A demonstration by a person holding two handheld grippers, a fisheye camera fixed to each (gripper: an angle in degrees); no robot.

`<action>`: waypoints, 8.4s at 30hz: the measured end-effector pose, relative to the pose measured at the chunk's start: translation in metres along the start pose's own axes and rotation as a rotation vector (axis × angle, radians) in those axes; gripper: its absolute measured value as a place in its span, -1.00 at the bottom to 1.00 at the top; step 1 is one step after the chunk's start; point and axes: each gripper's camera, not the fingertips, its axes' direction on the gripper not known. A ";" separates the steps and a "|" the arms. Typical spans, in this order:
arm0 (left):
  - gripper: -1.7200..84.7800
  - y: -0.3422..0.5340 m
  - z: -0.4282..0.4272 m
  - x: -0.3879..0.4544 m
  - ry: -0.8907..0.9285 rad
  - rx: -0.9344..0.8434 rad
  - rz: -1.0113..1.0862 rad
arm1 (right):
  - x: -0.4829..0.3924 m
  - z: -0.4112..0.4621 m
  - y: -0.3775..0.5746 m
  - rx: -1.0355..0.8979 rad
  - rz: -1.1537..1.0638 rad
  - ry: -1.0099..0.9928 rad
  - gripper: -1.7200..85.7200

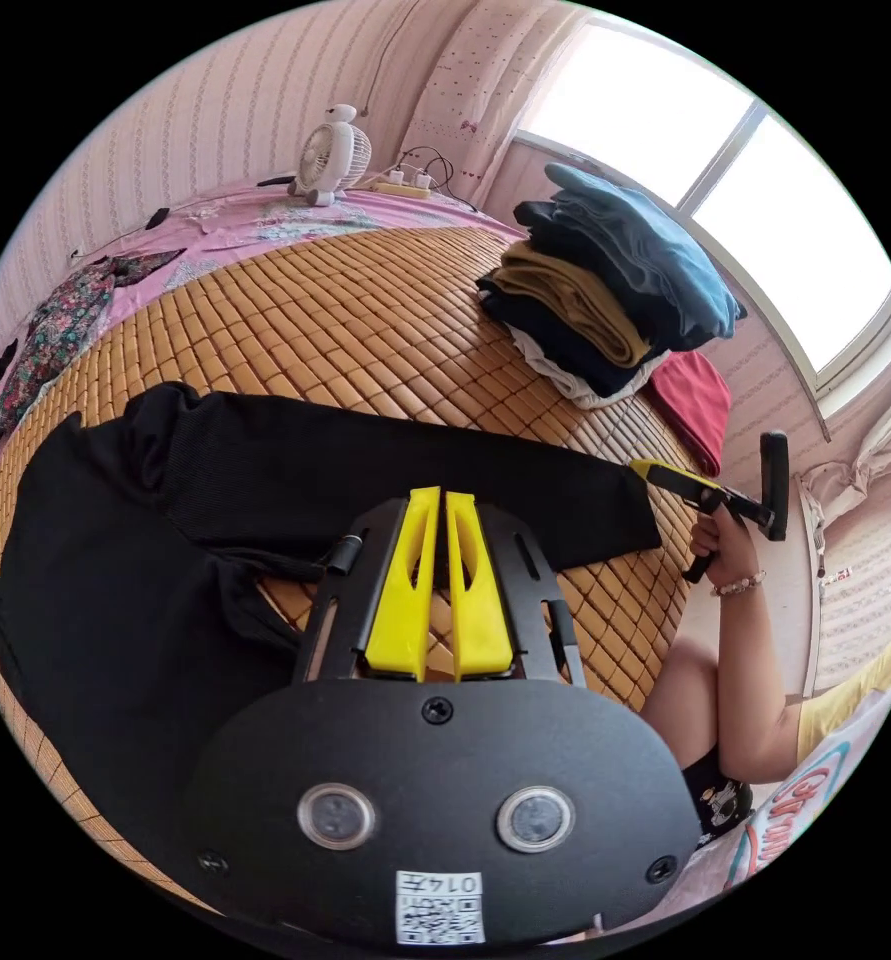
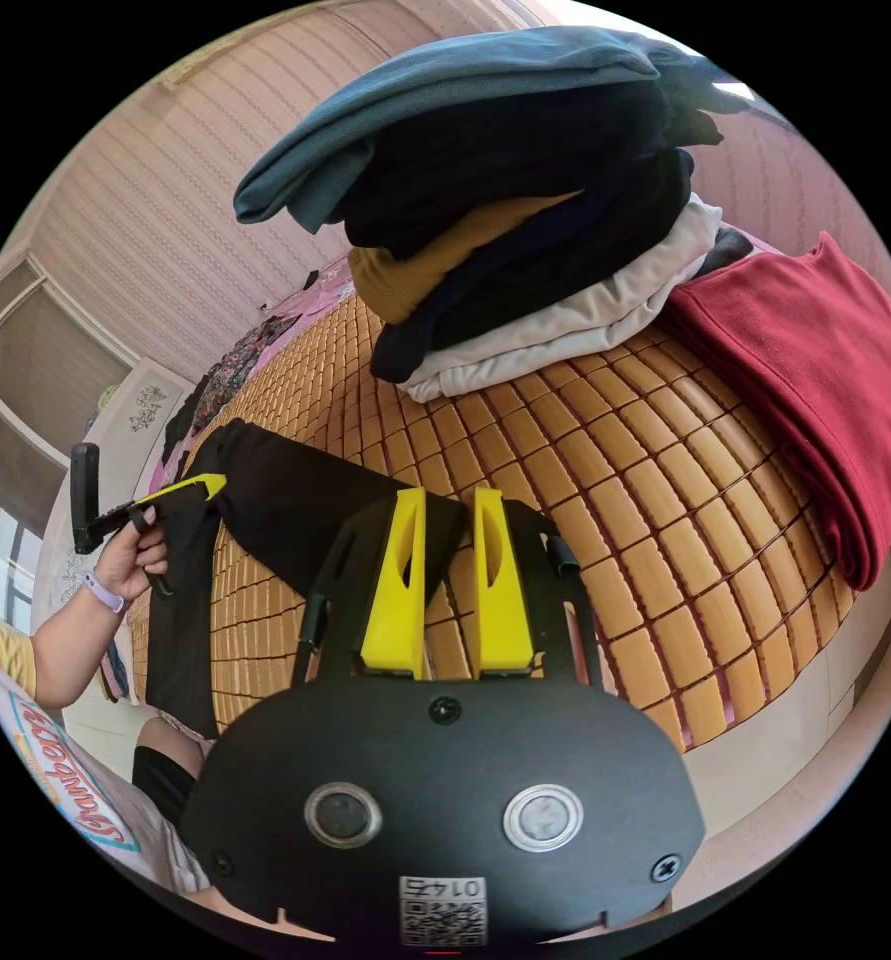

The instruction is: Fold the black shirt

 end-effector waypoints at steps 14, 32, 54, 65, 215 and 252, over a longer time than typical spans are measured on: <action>-0.92 -0.040 -0.003 -0.112 -0.155 -0.056 -0.357 | -0.022 0.003 -0.001 0.037 0.032 -0.016 -0.93; -0.87 0.149 -0.220 -0.091 -0.013 0.178 -0.181 | -0.174 -0.014 0.019 0.153 -0.306 -0.010 -0.83; -0.96 0.514 -0.384 -0.204 -0.186 0.137 -0.595 | -0.817 0.269 0.050 -0.339 -1.262 -0.348 -0.79; -0.97 0.552 -0.432 -0.212 -0.158 0.147 -0.559 | -0.928 0.410 0.047 -0.365 -1.113 -0.096 -0.94; -0.88 0.689 -0.607 -0.232 -0.603 0.300 -0.830 | -0.572 0.175 0.120 -0.578 -0.899 0.078 -0.84; -0.96 0.693 -0.603 -0.289 -0.456 0.680 -0.937 | -0.829 0.282 0.192 -0.558 -1.188 -0.484 -0.96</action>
